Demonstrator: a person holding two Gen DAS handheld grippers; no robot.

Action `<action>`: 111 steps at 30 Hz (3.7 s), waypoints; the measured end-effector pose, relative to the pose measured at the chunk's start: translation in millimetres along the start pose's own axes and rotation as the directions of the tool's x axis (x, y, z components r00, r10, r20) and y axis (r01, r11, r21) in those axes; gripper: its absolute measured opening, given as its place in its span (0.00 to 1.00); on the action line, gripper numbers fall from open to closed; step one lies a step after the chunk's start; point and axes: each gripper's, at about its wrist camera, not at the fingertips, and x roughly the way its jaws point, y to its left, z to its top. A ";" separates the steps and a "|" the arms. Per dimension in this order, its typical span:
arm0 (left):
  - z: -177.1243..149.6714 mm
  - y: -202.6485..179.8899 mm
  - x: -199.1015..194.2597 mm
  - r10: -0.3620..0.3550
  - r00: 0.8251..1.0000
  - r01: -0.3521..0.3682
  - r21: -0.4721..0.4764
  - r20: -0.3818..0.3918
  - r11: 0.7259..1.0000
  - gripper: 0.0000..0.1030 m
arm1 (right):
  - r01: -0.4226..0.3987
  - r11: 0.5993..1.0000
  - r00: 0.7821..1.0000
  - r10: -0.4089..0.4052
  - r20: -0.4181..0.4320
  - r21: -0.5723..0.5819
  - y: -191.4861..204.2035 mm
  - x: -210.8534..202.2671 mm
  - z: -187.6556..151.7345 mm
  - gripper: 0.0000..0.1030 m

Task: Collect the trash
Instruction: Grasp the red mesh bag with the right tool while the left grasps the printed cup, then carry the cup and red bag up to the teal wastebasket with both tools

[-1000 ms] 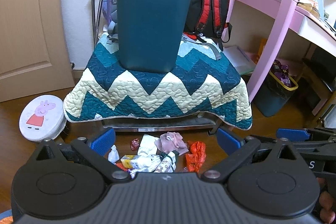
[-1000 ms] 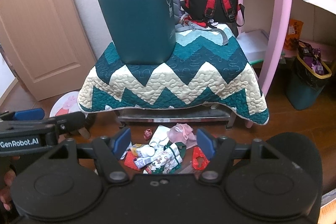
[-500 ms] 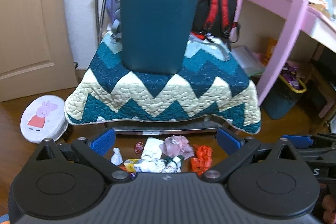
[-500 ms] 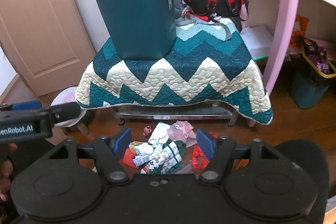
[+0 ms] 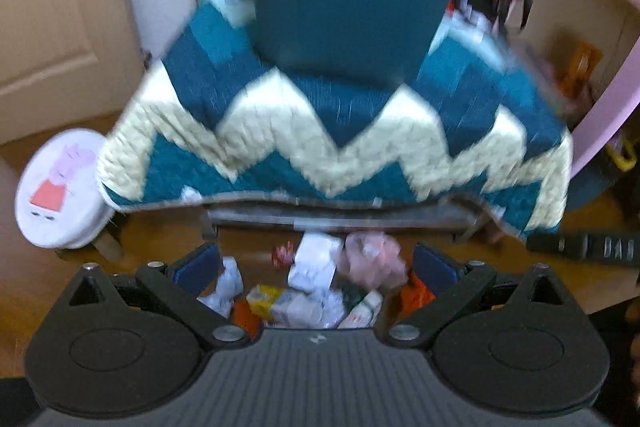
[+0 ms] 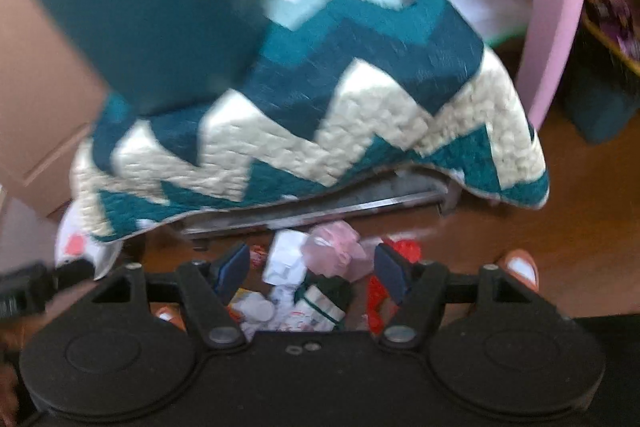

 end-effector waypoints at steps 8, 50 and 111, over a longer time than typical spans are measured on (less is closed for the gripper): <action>-20.2 -14.9 125.3 -0.009 0.970 0.031 0.085 -0.242 0.996 1.00 | 0.147 0.983 0.967 -0.118 -0.227 0.113 -39.3 141.8 9.8 0.66; -100.2 -56.8 299.0 0.024 0.820 0.186 0.307 -0.572 0.933 0.08 | 0.381 0.922 0.850 -0.320 -0.418 0.068 -106.7 347.3 -9.7 0.13; 300.8 -18.0 -191.9 -0.083 0.843 0.100 -0.003 0.531 0.995 0.09 | -0.057 0.956 0.792 0.218 0.570 -0.287 171.7 -191.1 278.4 0.13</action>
